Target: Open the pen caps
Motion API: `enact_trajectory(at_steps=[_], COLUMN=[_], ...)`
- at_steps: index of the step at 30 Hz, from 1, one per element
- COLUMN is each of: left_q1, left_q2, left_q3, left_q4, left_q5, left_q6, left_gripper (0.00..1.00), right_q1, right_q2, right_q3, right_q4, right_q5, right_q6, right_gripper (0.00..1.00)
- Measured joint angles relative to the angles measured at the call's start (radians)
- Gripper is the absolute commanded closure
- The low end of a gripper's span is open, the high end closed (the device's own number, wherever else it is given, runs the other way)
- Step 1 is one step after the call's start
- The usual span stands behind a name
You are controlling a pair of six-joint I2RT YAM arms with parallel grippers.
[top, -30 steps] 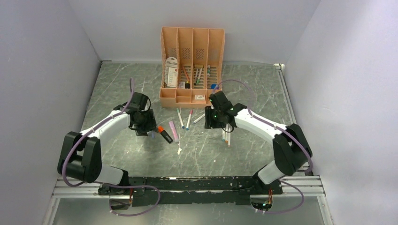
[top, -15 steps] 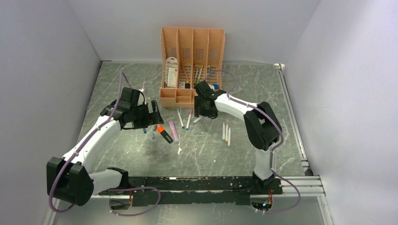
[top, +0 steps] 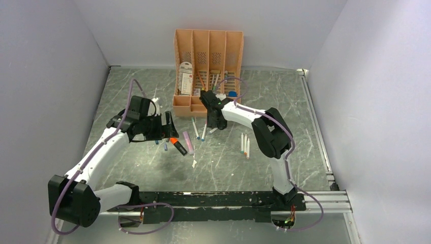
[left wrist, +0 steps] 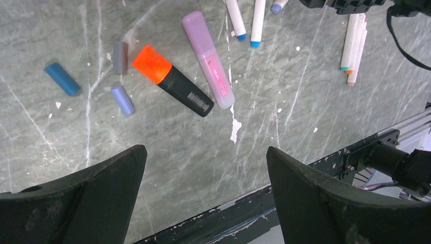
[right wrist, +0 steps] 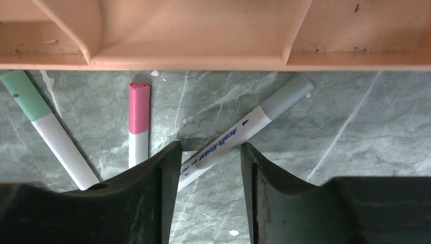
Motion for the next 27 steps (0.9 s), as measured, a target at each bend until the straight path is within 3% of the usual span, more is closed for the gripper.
enact_trajectory(at_steps=[6, 12, 21, 27], left_q1=[0.000, 0.000, 0.000, -0.002], left_q2=[-0.007, -0.025, -0.062, -0.104], left_q3=[0.000, -0.003, -0.053, -0.231], left_q4=[-0.005, -0.006, 0.090, 0.388], left_q5=[0.028, 0.064, 0.216, 0.384], left_q6=[0.017, 0.036, 0.002, -0.204], left_gripper=[0.01, 0.01, 0.01, 0.01], right_q1=[0.051, 0.079, 0.084, 0.072], right_q2=[-0.011, -0.083, -0.383, -0.591], right_q3=[-0.024, -0.125, -0.440, -0.529], right_q4=[0.004, 0.024, 0.049, 0.147], right_q5=[0.031, 0.018, -0.106, -0.278], right_q6=[0.039, 0.060, -0.006, -0.098], right_gripper=[0.85, 0.99, 1.00, 1.00])
